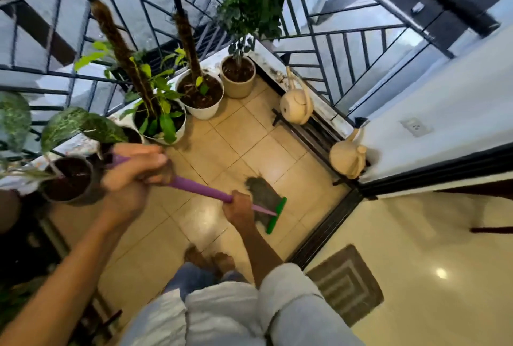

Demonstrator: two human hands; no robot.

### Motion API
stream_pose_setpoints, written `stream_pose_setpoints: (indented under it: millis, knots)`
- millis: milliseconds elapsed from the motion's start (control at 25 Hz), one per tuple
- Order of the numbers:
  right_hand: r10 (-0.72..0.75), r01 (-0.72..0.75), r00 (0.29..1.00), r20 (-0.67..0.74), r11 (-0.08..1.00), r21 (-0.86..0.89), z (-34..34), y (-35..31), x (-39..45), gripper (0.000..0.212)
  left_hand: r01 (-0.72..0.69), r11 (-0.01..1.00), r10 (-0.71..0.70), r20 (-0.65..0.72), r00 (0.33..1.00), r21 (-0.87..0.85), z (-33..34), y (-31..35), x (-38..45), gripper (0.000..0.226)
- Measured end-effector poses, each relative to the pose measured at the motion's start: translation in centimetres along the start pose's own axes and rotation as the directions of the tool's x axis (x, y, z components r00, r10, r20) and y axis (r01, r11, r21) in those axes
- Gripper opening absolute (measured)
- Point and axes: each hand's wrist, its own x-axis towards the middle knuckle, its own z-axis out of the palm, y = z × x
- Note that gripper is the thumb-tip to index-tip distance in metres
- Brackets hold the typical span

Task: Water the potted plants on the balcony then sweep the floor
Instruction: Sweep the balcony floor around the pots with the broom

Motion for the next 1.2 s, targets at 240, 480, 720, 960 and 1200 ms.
stream_pose_setpoints:
  millis: [240,480,720,960,1200]
  knots:
    - [0.202,-0.200,0.977,-0.063,0.979,0.032,-1.5,10.7,-2.6,0.020,0.010,0.998,-0.022,0.179,0.984,0.067,8.9,-1.8,-1.7,0.038]
    - [0.143,-0.131,0.986,-0.090,0.983,0.125,-2.4,2.0,-3.1,0.010,-0.032,0.999,0.031,0.061,0.998,0.016,5.5,4.2,-1.4,0.048]
    - [-0.226,0.229,0.973,0.039,0.968,-0.104,4.5,-16.2,-1.7,0.032,-0.214,0.975,0.188,-0.303,0.934,-0.054,-9.9,13.5,-8.0,0.043]
    - [-0.384,0.442,0.892,0.237,0.849,-0.290,15.6,-31.7,-7.3,0.035,-0.296,0.949,0.289,-0.667,0.687,0.106,-19.8,17.6,-20.2,0.048]
    - [-0.578,0.669,0.718,0.388,0.727,-0.155,26.2,-39.0,-17.3,0.028,-0.324,0.880,0.473,-0.698,0.537,0.347,-26.1,23.1,-30.2,0.048]
